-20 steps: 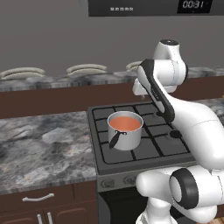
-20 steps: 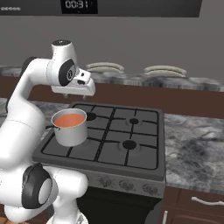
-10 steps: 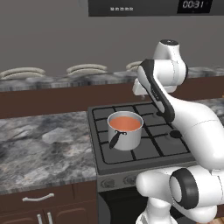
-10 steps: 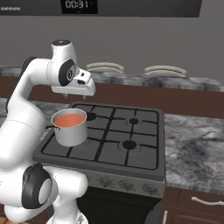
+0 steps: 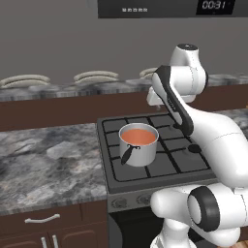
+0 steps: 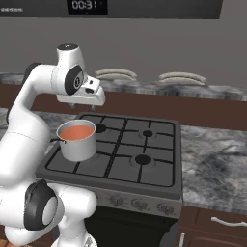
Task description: Wait until the marinara sauce is simmered to a deep red color and then turn off the stove.
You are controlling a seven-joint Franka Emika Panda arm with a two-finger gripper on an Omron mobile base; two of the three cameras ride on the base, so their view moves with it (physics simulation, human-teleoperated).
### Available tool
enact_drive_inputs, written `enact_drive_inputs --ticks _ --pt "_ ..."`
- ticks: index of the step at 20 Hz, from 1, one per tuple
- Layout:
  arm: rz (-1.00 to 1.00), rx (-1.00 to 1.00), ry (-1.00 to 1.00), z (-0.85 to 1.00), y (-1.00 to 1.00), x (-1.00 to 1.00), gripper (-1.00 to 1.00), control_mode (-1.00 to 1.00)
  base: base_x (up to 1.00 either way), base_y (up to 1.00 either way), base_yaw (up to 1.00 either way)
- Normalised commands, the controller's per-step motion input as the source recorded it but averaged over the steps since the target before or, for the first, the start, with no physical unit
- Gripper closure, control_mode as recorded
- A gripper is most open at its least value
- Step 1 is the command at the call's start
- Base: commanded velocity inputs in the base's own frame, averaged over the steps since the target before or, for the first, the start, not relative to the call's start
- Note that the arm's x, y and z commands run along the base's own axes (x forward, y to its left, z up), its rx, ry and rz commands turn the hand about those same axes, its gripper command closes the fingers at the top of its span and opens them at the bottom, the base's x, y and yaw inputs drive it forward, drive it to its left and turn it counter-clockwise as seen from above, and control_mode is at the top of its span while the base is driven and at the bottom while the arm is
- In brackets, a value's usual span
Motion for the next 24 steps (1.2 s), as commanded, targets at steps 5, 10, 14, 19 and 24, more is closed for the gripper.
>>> enact_drive_inputs --ticks 5,10,14,19,24 --pt "0.00 0.00 0.00 0.00 0.00 0.00 -1.00 -1.00 0.00 0.00 0.00" --pt "0.00 0.00 0.00 0.00 0.00 0.00 -1.00 -1.00 0.00 0.00 0.00" --pt "0.00 0.00 0.00 0.00 0.00 0.00 -1.00 -1.00 0.00 0.00 0.00" --pt "0.00 0.00 0.00 0.00 0.00 0.00 -1.00 -1.00 0.00 0.00 0.00" --pt "0.00 0.00 0.00 0.00 0.00 0.00 -1.00 -1.00 0.00 0.00 0.00"
